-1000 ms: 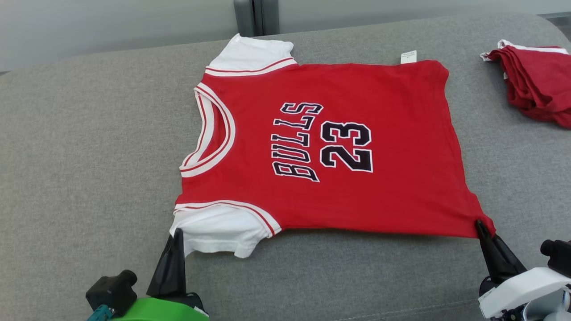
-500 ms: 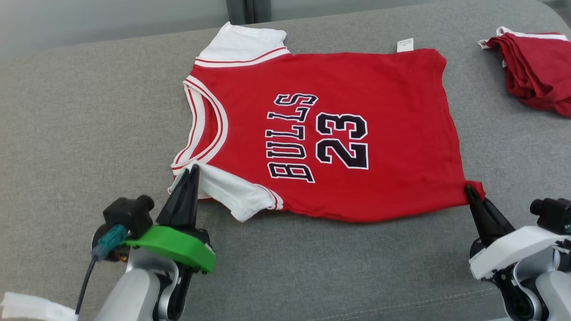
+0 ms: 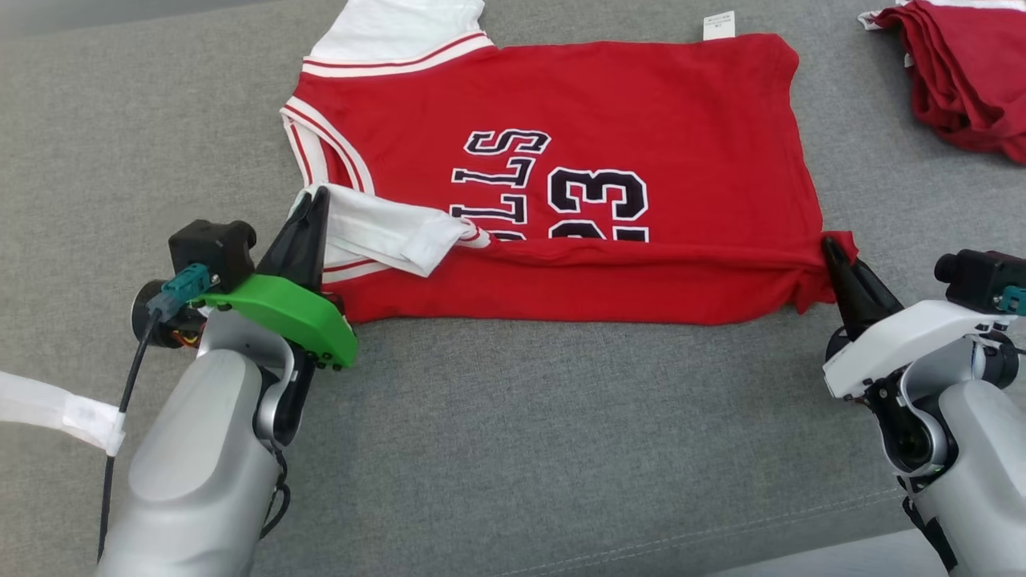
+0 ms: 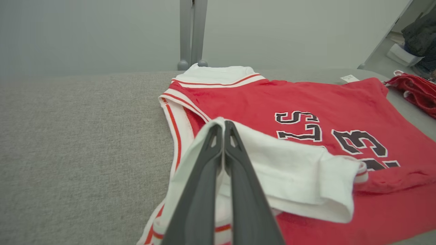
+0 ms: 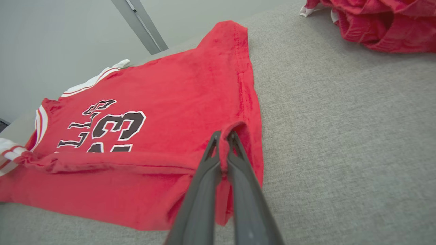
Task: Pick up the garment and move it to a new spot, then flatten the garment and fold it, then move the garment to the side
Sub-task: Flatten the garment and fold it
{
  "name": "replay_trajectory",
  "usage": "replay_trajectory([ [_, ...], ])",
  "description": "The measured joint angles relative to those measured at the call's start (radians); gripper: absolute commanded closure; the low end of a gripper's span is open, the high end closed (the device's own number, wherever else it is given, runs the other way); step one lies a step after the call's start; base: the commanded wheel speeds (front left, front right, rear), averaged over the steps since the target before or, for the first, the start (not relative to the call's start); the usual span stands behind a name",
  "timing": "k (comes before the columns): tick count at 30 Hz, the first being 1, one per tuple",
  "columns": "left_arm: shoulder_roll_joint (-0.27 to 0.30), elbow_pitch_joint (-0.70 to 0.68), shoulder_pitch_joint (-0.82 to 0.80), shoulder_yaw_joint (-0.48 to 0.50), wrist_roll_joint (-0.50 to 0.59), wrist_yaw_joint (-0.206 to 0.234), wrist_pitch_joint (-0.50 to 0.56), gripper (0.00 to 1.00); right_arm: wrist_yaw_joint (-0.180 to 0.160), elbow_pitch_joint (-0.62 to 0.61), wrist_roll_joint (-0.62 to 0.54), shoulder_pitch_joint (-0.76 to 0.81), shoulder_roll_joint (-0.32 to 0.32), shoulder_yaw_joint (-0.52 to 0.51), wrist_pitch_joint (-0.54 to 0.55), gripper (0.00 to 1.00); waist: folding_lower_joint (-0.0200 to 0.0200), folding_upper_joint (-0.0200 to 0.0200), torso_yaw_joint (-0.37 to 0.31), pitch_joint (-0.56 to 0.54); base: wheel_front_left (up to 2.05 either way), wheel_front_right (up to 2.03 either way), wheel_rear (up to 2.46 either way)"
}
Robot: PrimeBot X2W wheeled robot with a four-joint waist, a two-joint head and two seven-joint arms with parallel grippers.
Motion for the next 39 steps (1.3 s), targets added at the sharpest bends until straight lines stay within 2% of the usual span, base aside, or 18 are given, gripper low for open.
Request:
replay_trajectory([
  [1,-0.002,0.028,-0.016,-0.002,0.005,-0.004,-0.014,0.73,0.0,0.016,0.0,-0.012,0.003,0.007,-0.014,0.16,0.0,0.0,-0.002,0.006,0.0,0.0,0.0],
  [2,-0.005,0.047,-0.027,-0.006,0.008,-0.008,-0.028,0.0,0.0,0.026,0.0,-0.019,0.005,0.012,-0.026,0.0,0.0,0.0,-0.004,0.009,0.0,0.0,0.0],
  [6,-0.031,0.109,-0.053,-0.011,0.012,-0.02,-0.077,0.0,0.0,0.061,-0.001,-0.029,-0.001,0.036,-0.097,0.0,0.0,0.0,-0.004,0.01,0.0,0.0,0.0],
  [12,-0.024,0.109,0.028,0.016,0.024,-0.019,-0.1,0.0,0.0,0.056,-0.02,0.044,-0.023,0.057,-0.169,0.0,0.0,0.0,0.007,-0.022,0.0,0.0,0.0],
  [20,-0.009,0.102,0.15,0.022,0.031,-0.018,-0.103,0.0,0.0,0.06,-0.08,0.101,-0.019,0.056,-0.191,0.0,0.0,0.0,0.026,-0.036,0.0,0.0,0.0],
  [31,-0.024,0.214,0.067,0.006,0.043,-0.011,-0.1,0.0,0.0,0.192,-0.178,-0.013,0.014,0.065,-0.194,0.0,0.0,0.0,0.026,0.009,0.0,0.0,0.0],
  [32,-0.03,0.231,0.057,0.006,0.04,-0.012,-0.098,0.0,0.0,0.207,-0.178,-0.021,0.019,0.067,-0.194,0.11,0.0,0.0,0.025,0.013,0.0,0.0,0.0],
  [33,-0.036,0.244,0.05,0.003,0.038,-0.015,-0.096,0.65,0.0,0.219,-0.178,-0.025,0.021,0.07,-0.195,0.68,0.0,0.0,0.024,0.015,0.0,0.0,0.0],
  [34,-0.037,0.258,0.043,-0.001,0.037,-0.018,-0.094,0.86,0.0,0.228,-0.176,-0.031,0.024,0.077,-0.195,0.91,0.0,0.0,0.024,0.018,0.0,0.0,0.0],
  [35,-0.037,0.269,0.037,-0.002,0.037,-0.02,-0.095,1.0,0.0,0.23,-0.173,-0.037,0.027,0.083,-0.196,1.0,0.0,0.0,0.023,0.019,0.0,0.0,0.0],
  [39,-0.039,0.286,0.028,0.007,0.025,-0.03,-0.099,1.0,0.0,0.235,-0.161,-0.048,0.033,0.097,-0.203,1.0,0.0,0.0,0.02,0.012,0.0,0.0,0.0],
])
